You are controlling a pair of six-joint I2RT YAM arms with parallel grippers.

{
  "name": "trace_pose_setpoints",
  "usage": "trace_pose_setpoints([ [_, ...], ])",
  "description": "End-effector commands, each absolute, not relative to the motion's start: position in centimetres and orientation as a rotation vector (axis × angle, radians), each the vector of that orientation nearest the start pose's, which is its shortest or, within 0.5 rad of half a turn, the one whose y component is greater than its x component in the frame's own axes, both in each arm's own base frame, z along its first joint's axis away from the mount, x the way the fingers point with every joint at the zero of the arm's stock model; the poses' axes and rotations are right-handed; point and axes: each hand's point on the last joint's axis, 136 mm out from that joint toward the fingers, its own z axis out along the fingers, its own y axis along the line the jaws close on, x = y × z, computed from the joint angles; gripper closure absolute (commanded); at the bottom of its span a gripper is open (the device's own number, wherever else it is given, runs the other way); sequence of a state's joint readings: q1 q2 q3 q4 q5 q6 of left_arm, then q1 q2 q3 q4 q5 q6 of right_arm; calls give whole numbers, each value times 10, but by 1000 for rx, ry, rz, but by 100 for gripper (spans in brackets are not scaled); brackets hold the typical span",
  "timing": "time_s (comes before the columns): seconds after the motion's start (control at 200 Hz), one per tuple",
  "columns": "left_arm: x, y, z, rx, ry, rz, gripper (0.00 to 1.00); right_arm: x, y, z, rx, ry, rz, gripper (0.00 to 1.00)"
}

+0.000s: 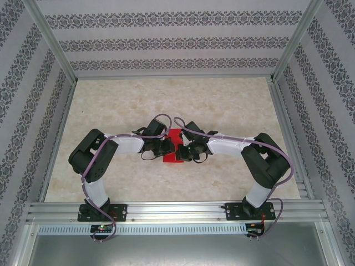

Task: Fold a paper plane with a square sheet of paper (pick it up from the middle)
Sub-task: Fold the triangle a second time at the center of the table.

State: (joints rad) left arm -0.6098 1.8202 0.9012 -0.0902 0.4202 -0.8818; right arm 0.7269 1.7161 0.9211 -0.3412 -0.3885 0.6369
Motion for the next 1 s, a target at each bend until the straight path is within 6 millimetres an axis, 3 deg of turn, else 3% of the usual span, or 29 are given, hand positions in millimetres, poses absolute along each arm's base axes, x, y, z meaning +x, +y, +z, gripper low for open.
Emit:
trace_pose_setpoints([
  [0.0, 273, -258, -22, -334, 2954, -791, 91, 237, 293, 27, -264, 2928, 783, 100],
  [0.609, 273, -254, -23, -337, 2961, -757, 91, 221, 277, 3, -274, 3020, 698, 100],
  [0.909, 272, -254, -23, -333, 2963, -761, 91, 209, 277, 4, -276, 3024, 913, 100],
  [0.994, 272, -255, -23, -332, 2961, -765, 91, 215, 282, 15, -282, 2983, 969, 100],
])
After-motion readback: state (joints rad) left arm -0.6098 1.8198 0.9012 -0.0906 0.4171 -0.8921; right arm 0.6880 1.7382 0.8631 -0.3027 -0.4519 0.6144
